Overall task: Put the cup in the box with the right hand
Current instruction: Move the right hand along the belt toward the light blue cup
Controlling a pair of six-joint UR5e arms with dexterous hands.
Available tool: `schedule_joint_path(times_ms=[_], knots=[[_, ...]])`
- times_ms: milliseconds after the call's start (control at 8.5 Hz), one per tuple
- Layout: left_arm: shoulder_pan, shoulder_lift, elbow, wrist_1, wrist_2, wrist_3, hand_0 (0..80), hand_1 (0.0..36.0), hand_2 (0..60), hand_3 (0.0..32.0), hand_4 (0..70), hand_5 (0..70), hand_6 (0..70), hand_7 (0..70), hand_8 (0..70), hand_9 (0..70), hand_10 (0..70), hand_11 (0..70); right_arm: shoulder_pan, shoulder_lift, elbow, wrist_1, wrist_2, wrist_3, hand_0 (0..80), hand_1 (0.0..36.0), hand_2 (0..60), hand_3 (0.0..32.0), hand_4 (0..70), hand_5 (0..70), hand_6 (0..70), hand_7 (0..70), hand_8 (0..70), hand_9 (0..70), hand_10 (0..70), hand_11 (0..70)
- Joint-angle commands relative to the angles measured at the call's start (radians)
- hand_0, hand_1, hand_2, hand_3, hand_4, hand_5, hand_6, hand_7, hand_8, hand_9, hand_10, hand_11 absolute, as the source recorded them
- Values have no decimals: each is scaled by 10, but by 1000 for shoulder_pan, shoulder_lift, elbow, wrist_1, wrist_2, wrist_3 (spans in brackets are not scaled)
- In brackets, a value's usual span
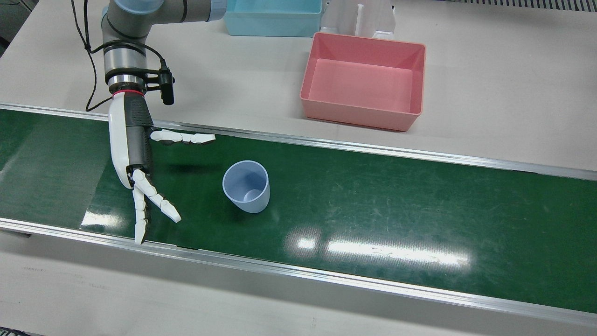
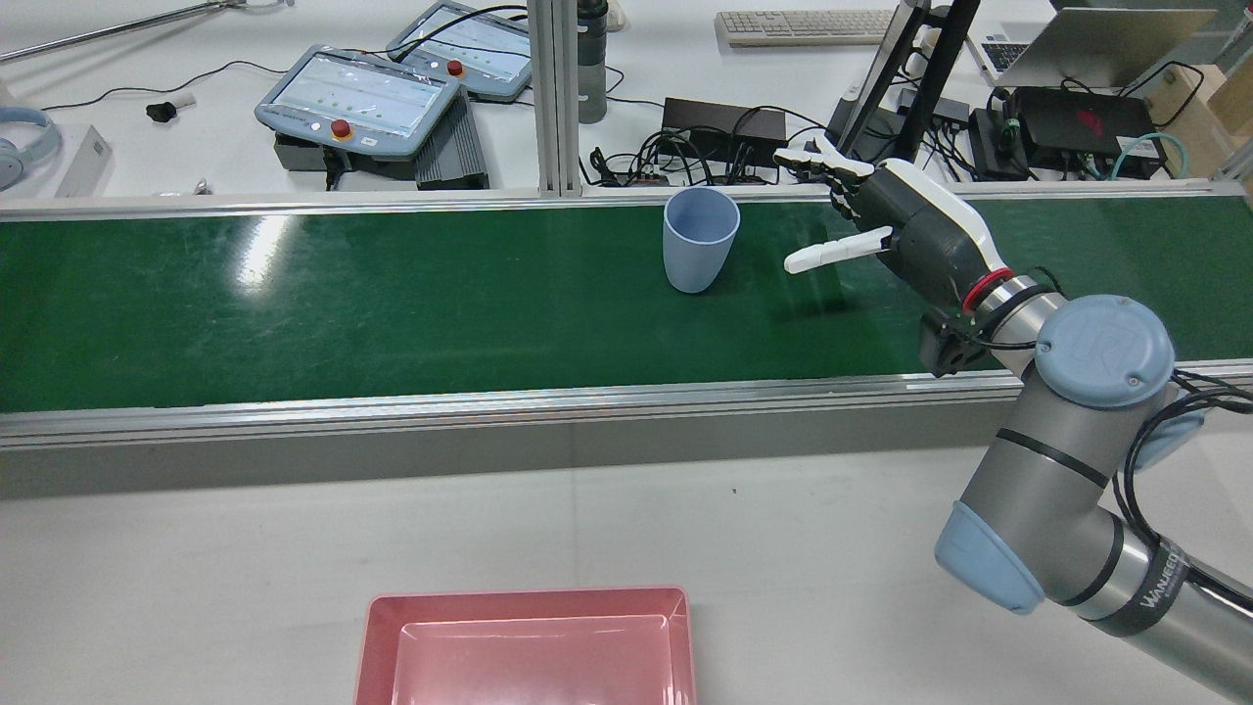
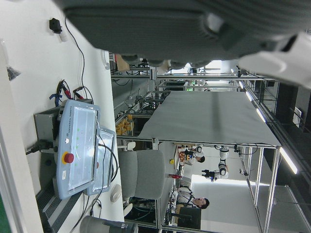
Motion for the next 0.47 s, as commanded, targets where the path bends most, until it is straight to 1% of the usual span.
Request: schedule_joint_path(times_ms=[0,118,235,353], knots=[[0,0,-2,0,0,1,0,0,0,0,0,0,0,0,0,0,0,0,-17,2,0,0,11,-8,593,251,25,0,0,76,3,0,0,0,0,0],[0,0,0,0,0,1,0,0,0,0,0,0,0,0,0,0,0,0,-23,0,-2,0,11,-8,585,259,29,0,0,75,5,0,0,0,0,0],[0,0,0,0,0,-1,0,0,0,0,0,0,0,0,0,0,0,0,-27,0,-2,0,11,-8,582,263,48,0,0,75,6,0,0,0,0,0],[0,0,0,0,0,1,0,0,0,0,0,0,0,0,0,0,0,0,-28,0,-2,0,11,-9,593,248,24,0,0,75,7,0,0,0,0,0]])
